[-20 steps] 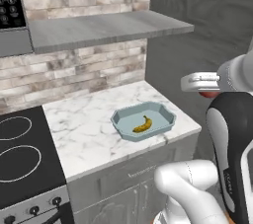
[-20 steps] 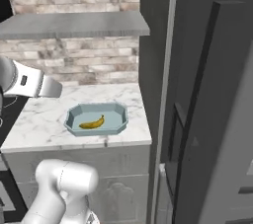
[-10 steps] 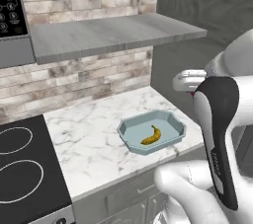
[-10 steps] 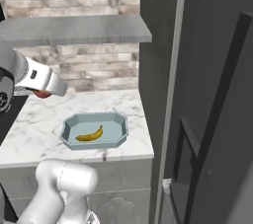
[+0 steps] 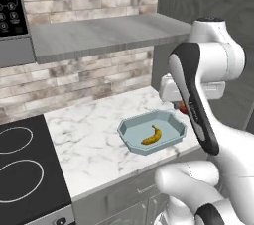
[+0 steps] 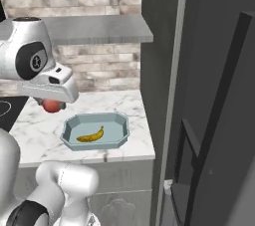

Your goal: Pick the peach and banana from the fridge and place them inside the tupperware on the counter.

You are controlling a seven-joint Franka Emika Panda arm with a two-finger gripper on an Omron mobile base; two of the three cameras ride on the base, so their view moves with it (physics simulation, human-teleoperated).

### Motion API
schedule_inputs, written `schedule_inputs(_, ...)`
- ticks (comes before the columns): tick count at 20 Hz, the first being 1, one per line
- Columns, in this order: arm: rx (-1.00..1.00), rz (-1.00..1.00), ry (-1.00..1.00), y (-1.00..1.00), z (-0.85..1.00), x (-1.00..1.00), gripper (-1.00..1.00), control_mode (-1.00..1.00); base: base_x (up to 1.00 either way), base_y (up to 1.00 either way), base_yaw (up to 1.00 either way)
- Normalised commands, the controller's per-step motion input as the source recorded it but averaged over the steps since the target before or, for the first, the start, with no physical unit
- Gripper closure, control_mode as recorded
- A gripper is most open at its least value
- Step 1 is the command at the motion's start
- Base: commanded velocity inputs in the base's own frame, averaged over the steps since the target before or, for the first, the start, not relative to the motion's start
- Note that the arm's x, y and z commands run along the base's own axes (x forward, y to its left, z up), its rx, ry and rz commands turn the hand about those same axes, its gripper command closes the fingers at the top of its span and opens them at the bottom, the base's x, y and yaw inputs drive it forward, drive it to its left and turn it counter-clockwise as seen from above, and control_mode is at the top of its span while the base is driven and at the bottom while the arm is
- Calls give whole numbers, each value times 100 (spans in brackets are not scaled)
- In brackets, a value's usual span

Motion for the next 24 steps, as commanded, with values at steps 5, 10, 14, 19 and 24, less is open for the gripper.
schedule_inputs(5,-3,0,1,10,-82,4,100,-100,0,0,0)
schedule_inputs(10,-2,0,0,1,-67,29,100,-100,0,0,0)
schedule_inputs(14,0,0,0,0,-50,56,100,-100,0,0,0)
schedule_inputs(19,0,0,1,0,-40,74,100,-100,0,0,0)
schedule_inputs(24,0,0,1,2,-49,76,100,-100,0,0,0)
